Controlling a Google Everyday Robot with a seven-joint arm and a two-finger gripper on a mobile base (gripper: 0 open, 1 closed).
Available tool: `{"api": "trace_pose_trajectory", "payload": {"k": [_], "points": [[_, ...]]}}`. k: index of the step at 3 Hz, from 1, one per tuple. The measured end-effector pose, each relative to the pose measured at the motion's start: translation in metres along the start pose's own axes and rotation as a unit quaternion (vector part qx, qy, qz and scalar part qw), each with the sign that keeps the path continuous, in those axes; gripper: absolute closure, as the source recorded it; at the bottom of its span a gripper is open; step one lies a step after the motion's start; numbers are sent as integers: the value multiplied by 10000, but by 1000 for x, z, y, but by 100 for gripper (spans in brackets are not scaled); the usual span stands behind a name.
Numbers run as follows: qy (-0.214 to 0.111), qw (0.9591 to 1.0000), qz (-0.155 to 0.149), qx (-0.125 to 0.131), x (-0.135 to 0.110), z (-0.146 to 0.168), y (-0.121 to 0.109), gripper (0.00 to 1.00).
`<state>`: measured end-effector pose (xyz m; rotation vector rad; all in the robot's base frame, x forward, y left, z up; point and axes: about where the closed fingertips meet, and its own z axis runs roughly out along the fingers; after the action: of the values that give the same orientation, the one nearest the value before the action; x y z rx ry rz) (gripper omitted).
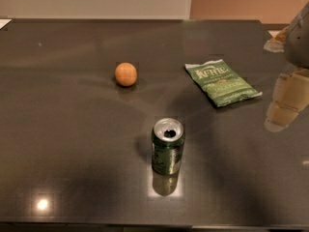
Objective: Move green jalapeno chip bag near green can
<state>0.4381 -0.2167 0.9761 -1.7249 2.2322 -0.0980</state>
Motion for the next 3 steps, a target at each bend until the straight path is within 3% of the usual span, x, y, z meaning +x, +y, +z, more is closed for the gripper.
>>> {"api": "trace_pose_trajectory", "payload": {"k": [2,3], "points": [[-6,10000,29,-11,-2,1,-6,0],[-199,9992,297,-158,-5,11,-27,0]]}}
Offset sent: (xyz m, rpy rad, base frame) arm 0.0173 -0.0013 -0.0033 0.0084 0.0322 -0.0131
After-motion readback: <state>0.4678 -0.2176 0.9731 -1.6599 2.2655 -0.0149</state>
